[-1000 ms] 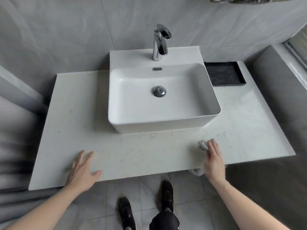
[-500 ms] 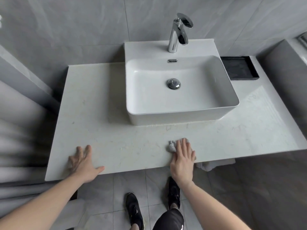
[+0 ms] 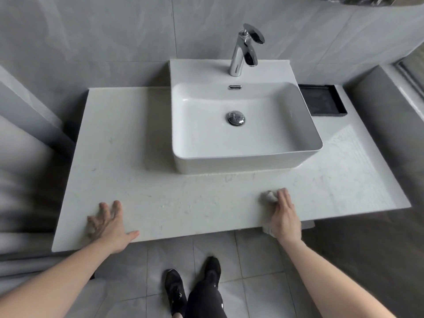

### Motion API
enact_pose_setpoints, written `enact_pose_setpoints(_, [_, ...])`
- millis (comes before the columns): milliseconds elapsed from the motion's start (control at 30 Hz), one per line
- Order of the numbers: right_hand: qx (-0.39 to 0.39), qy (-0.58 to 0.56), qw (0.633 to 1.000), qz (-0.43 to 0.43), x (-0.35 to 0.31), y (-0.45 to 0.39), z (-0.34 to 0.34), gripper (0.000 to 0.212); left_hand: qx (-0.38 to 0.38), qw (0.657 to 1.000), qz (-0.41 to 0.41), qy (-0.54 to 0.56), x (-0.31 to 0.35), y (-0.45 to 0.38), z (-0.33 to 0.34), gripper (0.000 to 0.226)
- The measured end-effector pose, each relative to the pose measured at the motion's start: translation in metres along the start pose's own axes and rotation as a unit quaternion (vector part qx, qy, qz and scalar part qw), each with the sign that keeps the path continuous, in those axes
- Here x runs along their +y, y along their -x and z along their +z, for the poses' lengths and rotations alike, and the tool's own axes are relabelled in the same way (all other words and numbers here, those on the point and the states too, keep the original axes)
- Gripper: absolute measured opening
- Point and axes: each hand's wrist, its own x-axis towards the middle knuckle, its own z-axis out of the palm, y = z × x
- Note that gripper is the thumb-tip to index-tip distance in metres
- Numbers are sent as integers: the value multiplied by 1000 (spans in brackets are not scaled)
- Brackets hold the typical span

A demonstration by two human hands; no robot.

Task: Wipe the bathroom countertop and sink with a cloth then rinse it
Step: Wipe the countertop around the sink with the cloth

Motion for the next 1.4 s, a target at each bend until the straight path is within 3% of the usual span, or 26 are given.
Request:
enact_pose_setpoints(100, [13,-1,998,54,11,-26,-11,50,-9,1000,-8,2,1,0,0,118])
enact_pose_setpoints(267, [-15,47,996,71,-25,-9,25,60,-11,1000,-11,-4,2,3,-4,117])
enact_pose_setpoints(433, [-68,15,992,-109,-91,53,64,68,-23,1000,-15,6,4,6,-6,116])
enact_pose_setpoints(533, [-136,-4,963,-234,-123,79,82,88,-35,999,-15,10,3,6,-6,116])
enact_pose_setpoints(633, [-210,-37,919,-332,-144,84,87,79,-40,999,-20,18,2,5,-5,118])
enact_pose_setpoints(700, [-248,-68,904,-343,-144,72,78,78,-37,999,-20,25,1,5,-3,119])
enact_pose_setpoints(767, [-222,-102,920,-308,-128,51,63,78,-38,998,-21,35,0,5,-3,120])
enact_pose_setpoints(867, [-103,-115,962,-227,-98,5,24,74,-41,998,-22,42,0,6,-2,120])
enact_pose_setpoints(1000, [22,-82,991,-99,-39,-66,-24,55,-41,998,-23,43,-1,5,-2,119])
enact_pose_setpoints(1133, [26,-20,997,73,2,-105,-25,39,-36,998,-23,41,-1,4,-2,119])
enact_pose_setpoints(1267, [26,19,993,115,-27,-100,-3,54,-33,998,-26,41,-1,5,-3,119])
enact_pose_setpoints(1400, [26,-24,990,134,-87,-69,37,61,-31,998,-27,38,0,6,-3,119])
